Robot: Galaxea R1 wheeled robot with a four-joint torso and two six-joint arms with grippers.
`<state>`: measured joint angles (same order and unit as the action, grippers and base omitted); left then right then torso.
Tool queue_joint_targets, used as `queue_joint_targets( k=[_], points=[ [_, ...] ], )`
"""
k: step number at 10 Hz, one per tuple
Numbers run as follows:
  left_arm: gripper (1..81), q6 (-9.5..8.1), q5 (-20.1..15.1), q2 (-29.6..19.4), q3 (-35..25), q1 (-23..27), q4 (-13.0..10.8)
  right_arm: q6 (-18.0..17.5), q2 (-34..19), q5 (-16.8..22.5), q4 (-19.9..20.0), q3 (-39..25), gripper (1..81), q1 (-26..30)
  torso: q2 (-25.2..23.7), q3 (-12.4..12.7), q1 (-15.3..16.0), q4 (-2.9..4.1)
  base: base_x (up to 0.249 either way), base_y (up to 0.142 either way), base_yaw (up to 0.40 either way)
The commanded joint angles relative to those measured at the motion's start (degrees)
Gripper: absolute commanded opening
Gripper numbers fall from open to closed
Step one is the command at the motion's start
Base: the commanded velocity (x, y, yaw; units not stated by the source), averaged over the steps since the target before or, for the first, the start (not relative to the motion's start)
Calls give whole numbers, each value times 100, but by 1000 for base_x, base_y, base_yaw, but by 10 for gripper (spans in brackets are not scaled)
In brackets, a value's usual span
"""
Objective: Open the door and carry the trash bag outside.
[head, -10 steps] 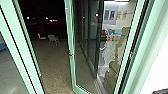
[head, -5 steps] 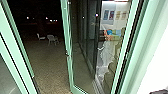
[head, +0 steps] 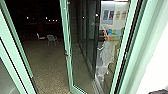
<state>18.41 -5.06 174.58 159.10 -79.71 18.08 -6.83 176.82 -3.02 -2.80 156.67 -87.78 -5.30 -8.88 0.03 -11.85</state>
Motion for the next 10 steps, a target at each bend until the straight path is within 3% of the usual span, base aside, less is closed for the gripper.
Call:
queue_joint_targets(
  k=[1,10],
  points=[
    [10,49,-373,-11,7,321,-24,23,31,311,43,-33,811,221,0,0,0,0,0,0,0],
    [10,40,-364,-28,7,355,-15,23,39,311,43,-33,811,221,0,0,-2,0,0,0,0]
  ],
)
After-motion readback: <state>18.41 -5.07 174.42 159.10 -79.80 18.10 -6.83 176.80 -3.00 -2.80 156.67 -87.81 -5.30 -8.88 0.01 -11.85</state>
